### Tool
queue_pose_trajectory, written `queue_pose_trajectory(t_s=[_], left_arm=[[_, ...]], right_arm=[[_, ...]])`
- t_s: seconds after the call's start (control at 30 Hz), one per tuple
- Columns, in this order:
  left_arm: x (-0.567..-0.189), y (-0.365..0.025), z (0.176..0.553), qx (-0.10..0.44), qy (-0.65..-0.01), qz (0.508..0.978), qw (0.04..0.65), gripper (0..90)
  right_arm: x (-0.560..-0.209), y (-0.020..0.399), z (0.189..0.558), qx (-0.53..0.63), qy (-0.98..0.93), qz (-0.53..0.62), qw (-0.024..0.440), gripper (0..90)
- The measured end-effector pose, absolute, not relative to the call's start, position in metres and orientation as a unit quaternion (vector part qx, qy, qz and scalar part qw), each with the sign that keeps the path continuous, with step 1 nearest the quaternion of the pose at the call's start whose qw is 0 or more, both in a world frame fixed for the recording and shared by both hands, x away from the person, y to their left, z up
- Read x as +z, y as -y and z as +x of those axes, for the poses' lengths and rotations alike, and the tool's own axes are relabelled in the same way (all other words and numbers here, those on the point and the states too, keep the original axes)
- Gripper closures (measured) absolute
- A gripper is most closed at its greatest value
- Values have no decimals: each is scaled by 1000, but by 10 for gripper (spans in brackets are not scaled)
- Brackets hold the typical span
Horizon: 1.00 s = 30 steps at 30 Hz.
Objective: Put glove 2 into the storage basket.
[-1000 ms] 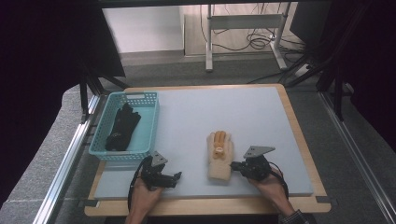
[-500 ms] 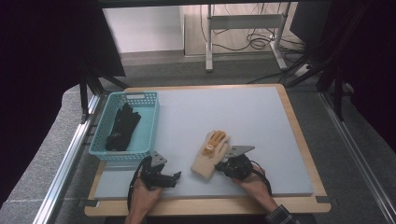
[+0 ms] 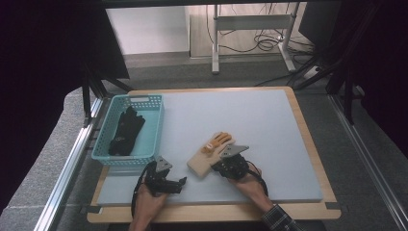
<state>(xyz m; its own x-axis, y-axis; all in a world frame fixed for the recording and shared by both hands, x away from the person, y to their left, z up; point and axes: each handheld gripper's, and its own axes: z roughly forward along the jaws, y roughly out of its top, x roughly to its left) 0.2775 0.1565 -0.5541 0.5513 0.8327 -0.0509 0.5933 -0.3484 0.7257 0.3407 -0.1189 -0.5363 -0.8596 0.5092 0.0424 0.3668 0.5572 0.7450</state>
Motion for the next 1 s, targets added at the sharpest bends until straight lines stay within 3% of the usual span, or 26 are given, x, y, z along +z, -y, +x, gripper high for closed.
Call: queue_pose_trajectory(t_s=[0.17,0.7,1.0], left_arm=[[-554,-157,277,167,-443,804,360,47],[-554,-156,277,168,-445,803,360,45],[-554,-155,277,168,-448,803,357,43]], right_arm=[[-531,130,337,403,-876,247,95,714],[-517,225,338,397,-840,334,159,297],[-525,256,335,370,-834,369,180,228]])
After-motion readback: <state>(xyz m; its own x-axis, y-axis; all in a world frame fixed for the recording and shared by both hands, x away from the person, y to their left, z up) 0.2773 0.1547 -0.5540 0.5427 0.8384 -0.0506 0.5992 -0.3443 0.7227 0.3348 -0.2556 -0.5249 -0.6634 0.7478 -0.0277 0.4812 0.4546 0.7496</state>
